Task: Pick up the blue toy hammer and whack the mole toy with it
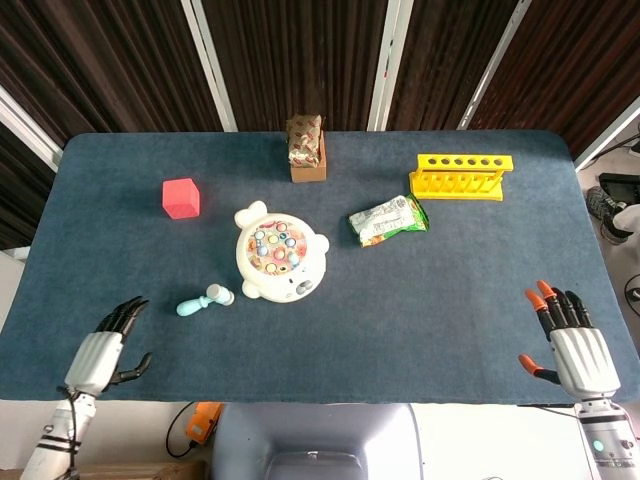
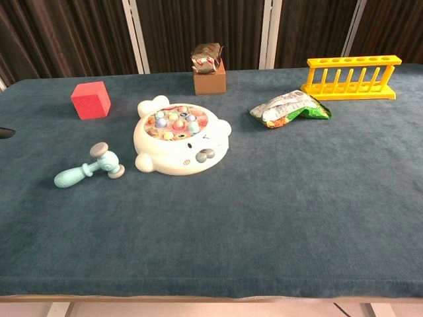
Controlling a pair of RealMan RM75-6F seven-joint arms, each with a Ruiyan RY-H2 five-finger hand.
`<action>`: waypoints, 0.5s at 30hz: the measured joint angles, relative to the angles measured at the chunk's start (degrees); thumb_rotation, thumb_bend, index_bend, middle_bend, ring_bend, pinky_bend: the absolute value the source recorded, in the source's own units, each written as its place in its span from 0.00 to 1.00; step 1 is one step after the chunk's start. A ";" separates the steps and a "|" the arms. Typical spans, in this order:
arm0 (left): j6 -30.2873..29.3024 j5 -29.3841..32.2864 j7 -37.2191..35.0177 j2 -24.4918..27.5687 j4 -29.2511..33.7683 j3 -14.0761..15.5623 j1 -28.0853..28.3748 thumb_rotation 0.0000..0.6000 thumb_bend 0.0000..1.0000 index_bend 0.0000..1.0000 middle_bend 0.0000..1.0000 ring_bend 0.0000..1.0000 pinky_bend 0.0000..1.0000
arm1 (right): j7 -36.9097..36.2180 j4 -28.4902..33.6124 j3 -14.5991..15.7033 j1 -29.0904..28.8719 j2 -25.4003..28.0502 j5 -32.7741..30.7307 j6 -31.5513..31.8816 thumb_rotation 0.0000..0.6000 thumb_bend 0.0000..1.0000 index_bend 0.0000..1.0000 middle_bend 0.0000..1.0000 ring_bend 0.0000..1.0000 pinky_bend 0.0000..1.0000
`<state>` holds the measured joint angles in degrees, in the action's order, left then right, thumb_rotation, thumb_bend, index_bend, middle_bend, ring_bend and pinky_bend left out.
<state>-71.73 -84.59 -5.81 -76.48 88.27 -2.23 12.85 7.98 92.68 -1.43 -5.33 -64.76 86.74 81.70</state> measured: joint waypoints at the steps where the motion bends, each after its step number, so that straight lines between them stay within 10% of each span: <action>1: 0.69 0.79 0.57 -1.62 -0.59 -0.54 0.67 1.00 0.37 0.02 0.06 0.04 0.15 | -0.10 0.03 0.08 -0.07 0.01 0.06 -0.20 1.00 0.34 0.00 0.00 0.00 0.00; 15: 4.02 10.44 10.63 -20.63 -15.51 -8.42 8.11 1.00 0.37 0.16 0.18 0.15 0.17 | -3.77 0.32 0.57 -0.02 1.79 0.74 -0.44 1.00 0.34 0.00 0.00 0.00 0.00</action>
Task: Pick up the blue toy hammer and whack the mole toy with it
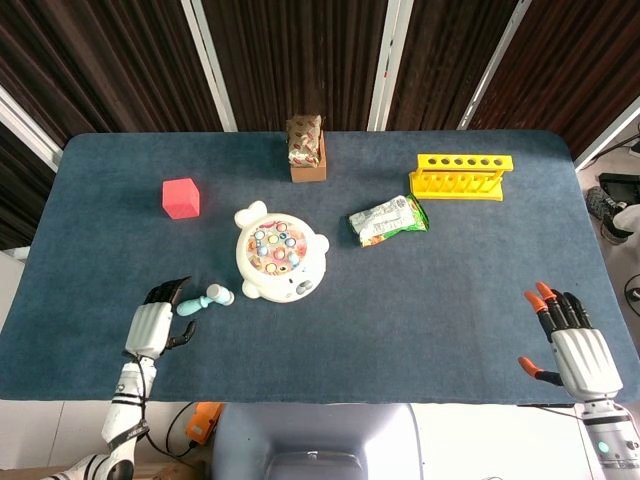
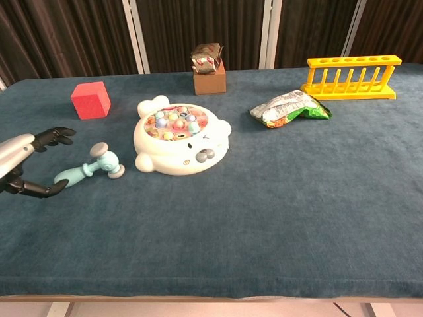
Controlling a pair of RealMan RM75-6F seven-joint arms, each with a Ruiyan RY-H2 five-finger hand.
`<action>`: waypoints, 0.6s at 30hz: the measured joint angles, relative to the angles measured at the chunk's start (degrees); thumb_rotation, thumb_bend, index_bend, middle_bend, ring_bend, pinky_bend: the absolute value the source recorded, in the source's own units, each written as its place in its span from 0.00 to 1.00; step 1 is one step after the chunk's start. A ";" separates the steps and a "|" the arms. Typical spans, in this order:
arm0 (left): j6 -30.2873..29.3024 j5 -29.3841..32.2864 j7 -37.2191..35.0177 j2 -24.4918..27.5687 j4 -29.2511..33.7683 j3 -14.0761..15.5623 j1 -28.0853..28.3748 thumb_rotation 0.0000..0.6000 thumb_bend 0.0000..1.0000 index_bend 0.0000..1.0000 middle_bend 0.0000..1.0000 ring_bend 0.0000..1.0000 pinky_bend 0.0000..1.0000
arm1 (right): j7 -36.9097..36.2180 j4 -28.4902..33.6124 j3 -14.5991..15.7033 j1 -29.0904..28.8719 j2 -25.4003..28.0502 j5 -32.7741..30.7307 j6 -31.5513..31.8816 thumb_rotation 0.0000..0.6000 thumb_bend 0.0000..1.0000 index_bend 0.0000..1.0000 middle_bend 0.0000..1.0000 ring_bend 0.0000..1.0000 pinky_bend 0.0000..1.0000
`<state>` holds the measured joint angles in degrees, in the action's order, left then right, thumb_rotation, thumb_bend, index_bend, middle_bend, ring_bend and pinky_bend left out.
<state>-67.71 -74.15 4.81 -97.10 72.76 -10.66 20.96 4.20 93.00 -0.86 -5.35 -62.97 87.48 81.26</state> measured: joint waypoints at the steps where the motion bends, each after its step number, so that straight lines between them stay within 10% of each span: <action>1: 0.47 0.68 0.34 -0.88 -0.99 -0.46 0.54 1.00 0.37 0.16 0.19 0.16 0.18 | -0.13 0.01 0.01 0.05 0.10 0.02 0.07 1.00 0.34 0.00 0.00 0.00 0.00; 18: 3.67 5.59 1.17 -6.68 -7.80 -3.22 4.61 1.00 0.37 0.26 0.30 0.25 0.20 | -0.81 0.08 0.05 0.02 0.33 0.09 -0.09 1.00 0.34 0.00 0.00 0.00 0.00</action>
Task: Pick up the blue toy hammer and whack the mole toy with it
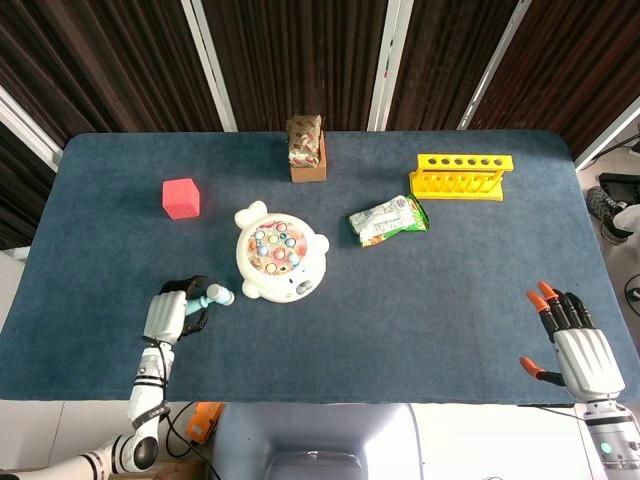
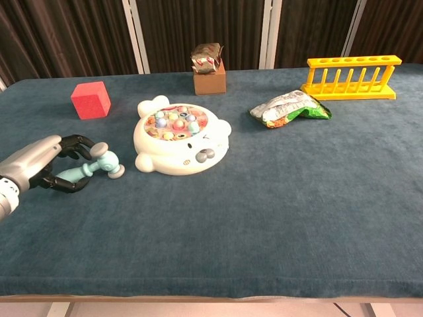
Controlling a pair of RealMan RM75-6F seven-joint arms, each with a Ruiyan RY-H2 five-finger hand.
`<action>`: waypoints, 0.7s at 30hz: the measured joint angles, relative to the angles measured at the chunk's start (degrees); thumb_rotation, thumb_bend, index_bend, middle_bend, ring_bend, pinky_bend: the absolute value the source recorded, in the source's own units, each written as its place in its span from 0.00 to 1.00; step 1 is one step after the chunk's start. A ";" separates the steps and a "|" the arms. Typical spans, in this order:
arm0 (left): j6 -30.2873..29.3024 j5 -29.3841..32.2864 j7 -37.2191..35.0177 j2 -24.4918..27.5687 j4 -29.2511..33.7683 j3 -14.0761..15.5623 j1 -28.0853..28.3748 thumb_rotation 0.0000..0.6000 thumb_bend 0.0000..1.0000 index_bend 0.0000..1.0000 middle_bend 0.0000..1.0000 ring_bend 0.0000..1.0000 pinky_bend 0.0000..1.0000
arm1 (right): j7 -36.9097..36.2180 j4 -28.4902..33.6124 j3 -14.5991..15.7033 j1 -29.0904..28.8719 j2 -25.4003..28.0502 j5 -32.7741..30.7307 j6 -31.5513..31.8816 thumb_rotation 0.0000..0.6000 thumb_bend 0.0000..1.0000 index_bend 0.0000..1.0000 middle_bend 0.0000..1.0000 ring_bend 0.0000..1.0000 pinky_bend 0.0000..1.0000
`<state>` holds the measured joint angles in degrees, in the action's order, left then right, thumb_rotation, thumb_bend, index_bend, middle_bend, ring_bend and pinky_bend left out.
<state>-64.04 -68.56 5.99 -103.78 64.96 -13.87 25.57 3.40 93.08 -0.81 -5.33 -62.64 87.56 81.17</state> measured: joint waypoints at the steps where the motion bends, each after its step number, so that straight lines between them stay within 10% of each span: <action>1: -0.01 0.17 -0.08 -0.31 -0.33 -0.16 0.18 1.00 0.37 0.27 0.31 0.26 0.20 | 0.02 -0.01 -0.01 0.00 -0.02 -0.04 -0.02 1.00 0.34 0.00 0.00 0.00 0.00; 21: 0.14 1.50 0.15 -1.94 -2.10 -0.24 1.50 1.00 0.45 0.37 0.36 0.31 0.21 | -0.46 -0.04 -0.13 0.05 0.02 -0.06 0.16 1.00 0.34 0.00 0.00 0.00 0.00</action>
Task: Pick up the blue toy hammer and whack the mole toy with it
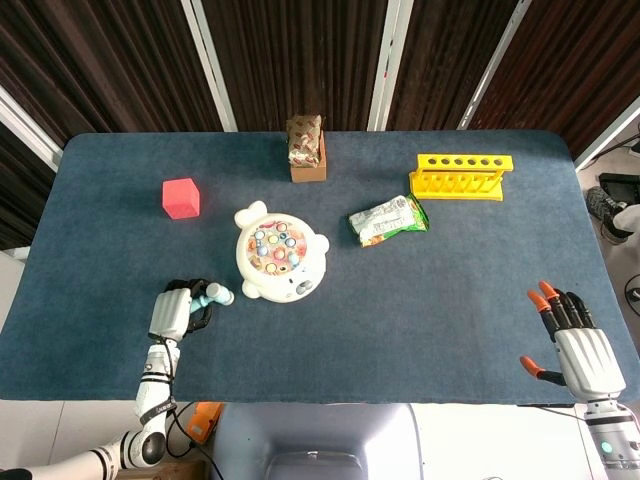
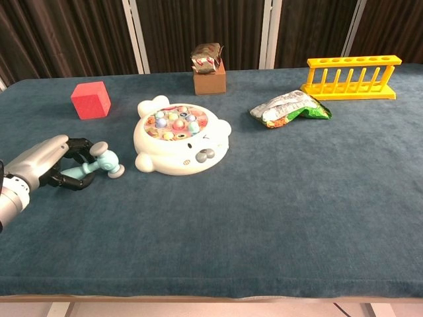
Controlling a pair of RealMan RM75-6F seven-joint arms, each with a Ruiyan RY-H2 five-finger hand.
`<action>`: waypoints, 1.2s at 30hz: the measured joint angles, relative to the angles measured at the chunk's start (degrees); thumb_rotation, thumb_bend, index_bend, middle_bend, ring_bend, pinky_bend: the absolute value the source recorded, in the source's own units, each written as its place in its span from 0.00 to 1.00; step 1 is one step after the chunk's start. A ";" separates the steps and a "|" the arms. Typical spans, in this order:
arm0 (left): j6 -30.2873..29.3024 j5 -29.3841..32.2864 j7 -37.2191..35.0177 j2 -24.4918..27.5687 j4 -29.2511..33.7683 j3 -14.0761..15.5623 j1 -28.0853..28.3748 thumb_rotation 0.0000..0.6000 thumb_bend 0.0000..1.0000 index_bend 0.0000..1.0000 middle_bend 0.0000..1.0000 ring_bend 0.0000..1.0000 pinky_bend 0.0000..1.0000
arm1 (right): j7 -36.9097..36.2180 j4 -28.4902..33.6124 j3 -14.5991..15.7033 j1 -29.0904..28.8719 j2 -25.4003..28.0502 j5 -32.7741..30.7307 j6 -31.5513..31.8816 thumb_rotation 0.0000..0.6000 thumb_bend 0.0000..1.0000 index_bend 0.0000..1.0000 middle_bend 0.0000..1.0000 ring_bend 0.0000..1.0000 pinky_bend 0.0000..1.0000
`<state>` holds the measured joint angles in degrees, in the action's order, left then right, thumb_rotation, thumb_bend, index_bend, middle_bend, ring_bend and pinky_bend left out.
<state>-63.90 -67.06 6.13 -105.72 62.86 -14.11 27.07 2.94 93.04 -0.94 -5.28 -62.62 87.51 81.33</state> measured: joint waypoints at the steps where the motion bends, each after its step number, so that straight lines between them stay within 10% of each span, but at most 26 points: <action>1: -0.04 -0.02 -0.06 0.00 0.01 0.03 0.01 1.00 0.46 0.38 0.37 0.31 0.22 | -0.01 0.00 0.00 0.00 0.01 0.01 0.01 1.00 0.34 0.00 0.00 0.00 0.00; 36: -1.14 -2.34 -3.30 -1.45 -2.85 1.84 -0.16 1.00 0.51 0.52 0.52 0.43 0.29 | -0.32 0.01 -0.01 0.03 0.13 0.14 0.09 1.00 0.34 0.00 0.00 0.00 0.00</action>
<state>-65.04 -69.41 2.83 -107.17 60.01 -12.27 26.90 2.62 93.05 -0.95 -5.25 -62.49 87.65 81.42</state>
